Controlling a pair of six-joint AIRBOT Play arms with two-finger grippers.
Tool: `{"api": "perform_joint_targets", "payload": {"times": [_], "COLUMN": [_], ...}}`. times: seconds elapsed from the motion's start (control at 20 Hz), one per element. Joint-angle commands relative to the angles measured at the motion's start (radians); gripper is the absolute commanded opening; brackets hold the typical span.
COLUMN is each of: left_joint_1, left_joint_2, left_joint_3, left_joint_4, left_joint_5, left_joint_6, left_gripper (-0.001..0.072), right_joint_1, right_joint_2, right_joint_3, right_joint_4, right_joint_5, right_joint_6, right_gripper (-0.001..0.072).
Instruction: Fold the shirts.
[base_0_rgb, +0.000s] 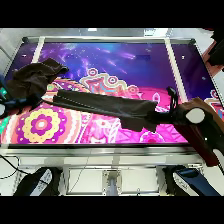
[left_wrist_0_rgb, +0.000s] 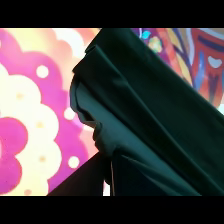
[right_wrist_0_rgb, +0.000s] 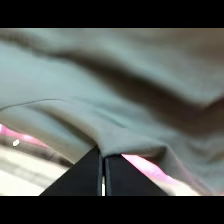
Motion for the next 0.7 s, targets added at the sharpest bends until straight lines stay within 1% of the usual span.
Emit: {"api": "perform_joint_targets", "payload": {"times": [0.0, 0.05, 0.2, 0.3, 0.45, 0.65], "left_joint_1": [-0.114, -0.147, -0.203, -0.217, -0.226, -0.226], "left_joint_2": [-0.107, -0.17, -0.378, -0.504, -0.639, -0.718], "left_joint_3": [0.09, 0.12, 0.217, 0.276, 0.339, 0.367], "left_joint_4": [0.024, 0.079, 0.269, 0.291, 0.293, 0.301], "left_joint_5": [0.111, 0.13, 0.153, 0.181, 0.246, 0.328], "left_joint_6": [0.039, 0.008, -0.132, -0.151, -0.177, -0.207], "left_gripper": [0.0007, 0.0007, 0.0007, 0.0006, 0.0007, 0.0007], "right_joint_1": [0.0, 0.0, 0.0, 0.0, 0.001, 0.001], "right_joint_2": [-0.147, -0.204, -0.357, -0.453, -0.584, -0.707], "right_joint_3": [0.122, 0.164, 0.285, 0.343, 0.37, 0.37], "right_joint_4": [-0.031, -0.031, -0.032, -0.032, -0.027, -0.027], "right_joint_5": [-0.077, -0.099, -0.192, -0.236, -0.23, -0.218], "right_joint_6": [-0.051, -0.072, -0.104, -0.112, -0.115, -0.115], "right_gripper": [0.0025, 0.0024, 0.0025, 0.0024, 0.0025, 0.0025]}}
